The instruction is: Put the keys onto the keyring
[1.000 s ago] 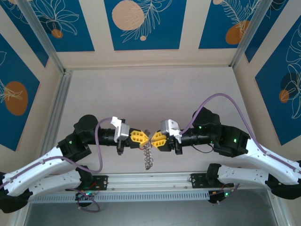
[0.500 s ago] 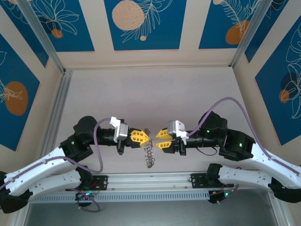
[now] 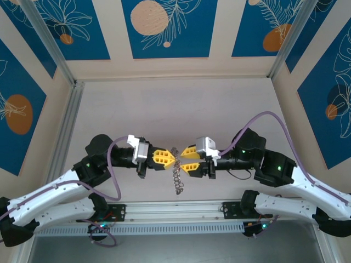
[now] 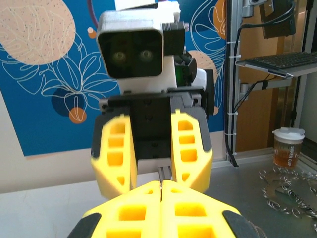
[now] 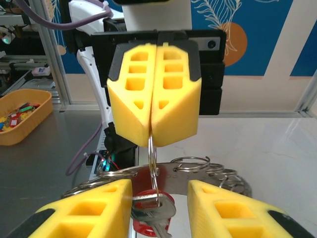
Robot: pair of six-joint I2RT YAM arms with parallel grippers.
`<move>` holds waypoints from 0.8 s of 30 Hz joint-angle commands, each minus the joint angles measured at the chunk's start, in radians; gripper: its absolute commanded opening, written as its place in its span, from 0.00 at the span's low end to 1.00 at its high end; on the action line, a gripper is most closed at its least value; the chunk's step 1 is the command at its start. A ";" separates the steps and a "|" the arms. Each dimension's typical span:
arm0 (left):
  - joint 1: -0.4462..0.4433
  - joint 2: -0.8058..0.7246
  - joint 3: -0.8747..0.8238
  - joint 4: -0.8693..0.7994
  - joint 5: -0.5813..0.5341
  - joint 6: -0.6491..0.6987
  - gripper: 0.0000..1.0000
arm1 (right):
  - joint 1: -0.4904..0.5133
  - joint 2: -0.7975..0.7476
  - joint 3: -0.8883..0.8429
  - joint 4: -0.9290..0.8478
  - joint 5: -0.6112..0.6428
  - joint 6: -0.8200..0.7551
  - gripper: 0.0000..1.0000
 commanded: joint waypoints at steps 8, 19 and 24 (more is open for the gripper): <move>0.012 0.040 -0.015 0.231 0.058 -0.051 0.00 | -0.011 -0.005 -0.003 0.059 -0.045 0.009 0.24; 0.027 0.085 -0.059 0.415 0.083 -0.147 0.00 | -0.016 -0.027 -0.023 0.094 -0.068 0.011 0.16; 0.035 0.085 -0.068 0.473 0.088 -0.180 0.00 | -0.019 -0.024 -0.024 0.090 -0.054 0.007 0.12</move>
